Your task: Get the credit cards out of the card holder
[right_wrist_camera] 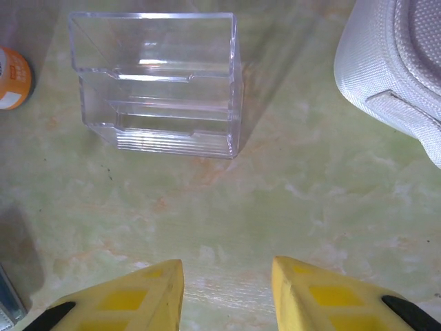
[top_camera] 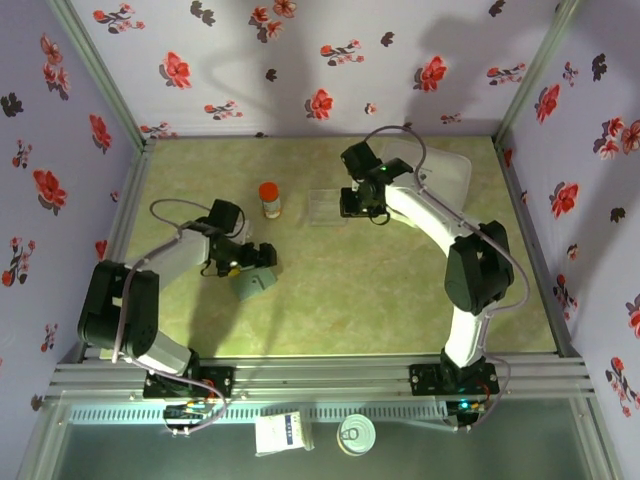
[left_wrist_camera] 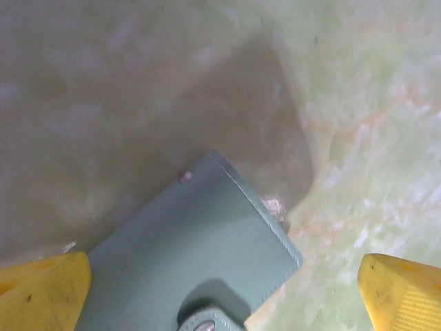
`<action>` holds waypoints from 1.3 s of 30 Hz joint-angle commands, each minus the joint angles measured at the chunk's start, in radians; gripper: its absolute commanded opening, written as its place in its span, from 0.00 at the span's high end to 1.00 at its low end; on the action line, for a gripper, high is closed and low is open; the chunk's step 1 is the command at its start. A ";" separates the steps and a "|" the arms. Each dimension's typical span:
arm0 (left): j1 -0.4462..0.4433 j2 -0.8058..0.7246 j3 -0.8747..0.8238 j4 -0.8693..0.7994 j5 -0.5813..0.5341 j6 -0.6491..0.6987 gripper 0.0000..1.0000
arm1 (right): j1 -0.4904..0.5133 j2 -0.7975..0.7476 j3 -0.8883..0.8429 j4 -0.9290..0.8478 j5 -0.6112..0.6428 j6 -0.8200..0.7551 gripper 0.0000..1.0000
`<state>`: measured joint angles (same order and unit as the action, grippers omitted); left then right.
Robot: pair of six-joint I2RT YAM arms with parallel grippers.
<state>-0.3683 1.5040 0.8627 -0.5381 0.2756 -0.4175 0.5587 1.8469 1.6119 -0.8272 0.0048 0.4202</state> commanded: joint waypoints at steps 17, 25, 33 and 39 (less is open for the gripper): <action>-0.270 0.107 0.116 -0.234 -0.305 -0.054 0.03 | 0.006 -0.014 -0.050 0.000 0.049 -0.021 0.60; -0.263 0.106 0.156 -0.262 -0.342 -0.005 0.01 | 0.006 -0.006 -0.043 -0.010 0.057 -0.032 0.60; -0.261 0.168 0.145 -0.242 -0.272 0.077 0.04 | 0.006 -0.006 -0.046 -0.012 0.056 -0.034 0.59; -0.255 0.196 0.132 -0.230 -0.261 0.113 0.05 | 0.006 -0.006 -0.057 -0.012 0.062 -0.031 0.59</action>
<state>-0.6300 1.6814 1.0035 -0.7631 -0.0135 -0.3477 0.5587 1.8393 1.5665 -0.8158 0.0422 0.4004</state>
